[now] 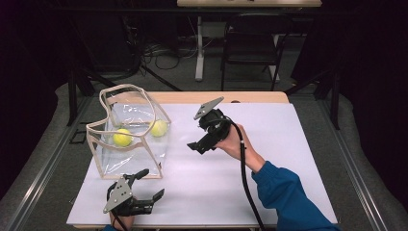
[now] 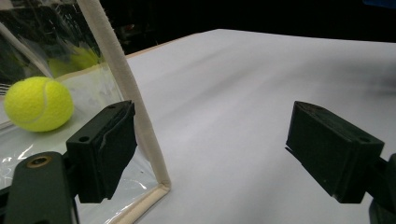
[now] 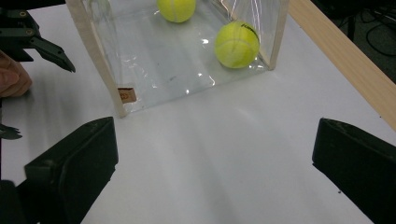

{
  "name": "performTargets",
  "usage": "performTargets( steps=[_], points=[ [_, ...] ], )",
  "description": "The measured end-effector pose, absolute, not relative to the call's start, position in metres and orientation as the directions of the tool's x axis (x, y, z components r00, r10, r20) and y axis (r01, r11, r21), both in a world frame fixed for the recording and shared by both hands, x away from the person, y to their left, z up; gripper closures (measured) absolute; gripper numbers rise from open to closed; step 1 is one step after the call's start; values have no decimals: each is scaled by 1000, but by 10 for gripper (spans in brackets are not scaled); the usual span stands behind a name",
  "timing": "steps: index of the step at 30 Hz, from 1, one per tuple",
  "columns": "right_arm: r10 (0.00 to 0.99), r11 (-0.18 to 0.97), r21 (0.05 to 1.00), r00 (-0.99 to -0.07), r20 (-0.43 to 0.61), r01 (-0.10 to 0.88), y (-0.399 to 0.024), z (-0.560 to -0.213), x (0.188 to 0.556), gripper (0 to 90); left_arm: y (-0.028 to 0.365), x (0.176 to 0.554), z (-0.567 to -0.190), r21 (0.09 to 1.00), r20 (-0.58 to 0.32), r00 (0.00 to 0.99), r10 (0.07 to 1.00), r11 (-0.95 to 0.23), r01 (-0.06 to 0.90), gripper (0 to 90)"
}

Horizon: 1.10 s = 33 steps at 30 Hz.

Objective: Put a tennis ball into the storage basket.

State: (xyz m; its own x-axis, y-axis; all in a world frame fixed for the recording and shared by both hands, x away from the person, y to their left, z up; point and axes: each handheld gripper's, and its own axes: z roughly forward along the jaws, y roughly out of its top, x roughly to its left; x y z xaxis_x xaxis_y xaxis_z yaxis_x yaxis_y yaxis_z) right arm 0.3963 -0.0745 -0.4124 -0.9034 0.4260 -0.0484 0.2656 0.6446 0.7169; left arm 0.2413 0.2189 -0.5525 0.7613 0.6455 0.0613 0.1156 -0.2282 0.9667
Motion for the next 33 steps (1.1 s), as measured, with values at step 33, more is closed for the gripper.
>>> performTargets(
  steps=[33],
  points=[
    [503, 621, 714, -863, -45, 324, -145, -446, 368, 0, 219, 241, -552, 966, 65, 756, 652, -231, 117, 159]
  ],
)
